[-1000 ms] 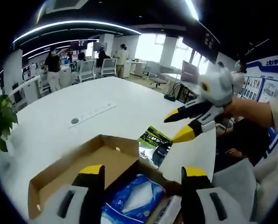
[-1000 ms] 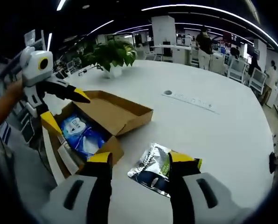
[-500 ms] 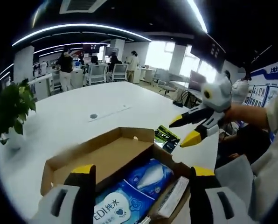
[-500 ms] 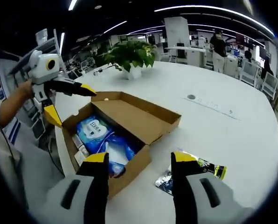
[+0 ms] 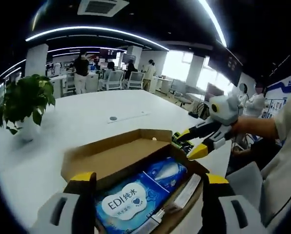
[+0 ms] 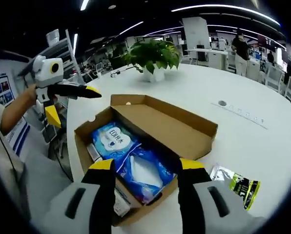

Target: Operate the shoe box by opening the lid, removing the specified soft item, and placing it in the target area until the item is outside and the box remains undamaged.

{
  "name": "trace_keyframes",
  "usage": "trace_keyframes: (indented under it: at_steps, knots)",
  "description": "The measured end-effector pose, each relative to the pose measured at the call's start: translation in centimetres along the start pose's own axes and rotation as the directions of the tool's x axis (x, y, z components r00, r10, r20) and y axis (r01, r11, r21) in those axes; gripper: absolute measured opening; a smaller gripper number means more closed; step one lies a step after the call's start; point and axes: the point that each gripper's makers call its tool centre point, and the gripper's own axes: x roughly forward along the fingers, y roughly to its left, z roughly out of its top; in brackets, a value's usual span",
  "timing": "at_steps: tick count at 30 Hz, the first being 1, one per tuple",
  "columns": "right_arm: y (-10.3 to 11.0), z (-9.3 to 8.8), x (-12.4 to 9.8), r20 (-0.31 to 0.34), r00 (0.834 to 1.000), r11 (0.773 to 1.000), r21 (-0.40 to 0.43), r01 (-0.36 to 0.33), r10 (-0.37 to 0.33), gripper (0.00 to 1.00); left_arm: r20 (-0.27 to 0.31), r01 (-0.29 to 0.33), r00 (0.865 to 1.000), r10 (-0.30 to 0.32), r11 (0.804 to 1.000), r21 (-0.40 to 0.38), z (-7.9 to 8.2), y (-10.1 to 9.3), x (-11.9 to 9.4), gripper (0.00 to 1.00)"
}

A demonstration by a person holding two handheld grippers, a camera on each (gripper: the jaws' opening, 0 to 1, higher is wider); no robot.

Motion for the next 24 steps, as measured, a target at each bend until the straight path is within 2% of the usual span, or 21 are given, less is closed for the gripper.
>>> trace_keyframes:
  at_steps: [4,9,24]
  knots:
    - [0.8,0.0,1.3,-0.008,1.0,0.999,-0.023,-0.023,0.022,0.44,0.017,-0.011,1.0,0.011,1.0,0.004,-0.3,0.2,-0.9,0.94]
    - [1.5,-0.1,3.0,-0.026,0.999,0.999,-0.021,-0.045,0.044,0.42,0.012,-0.033,0.999,0.033,0.999,0.004,-1.2,0.7,-2.0,0.96]
    - [2.6,-0.9,6.8,-0.081,0.993,0.995,-0.037,-0.091,0.088,0.32,0.017,-0.101,0.995,0.101,0.995,-0.003,-2.4,2.4,-4.4,0.95]
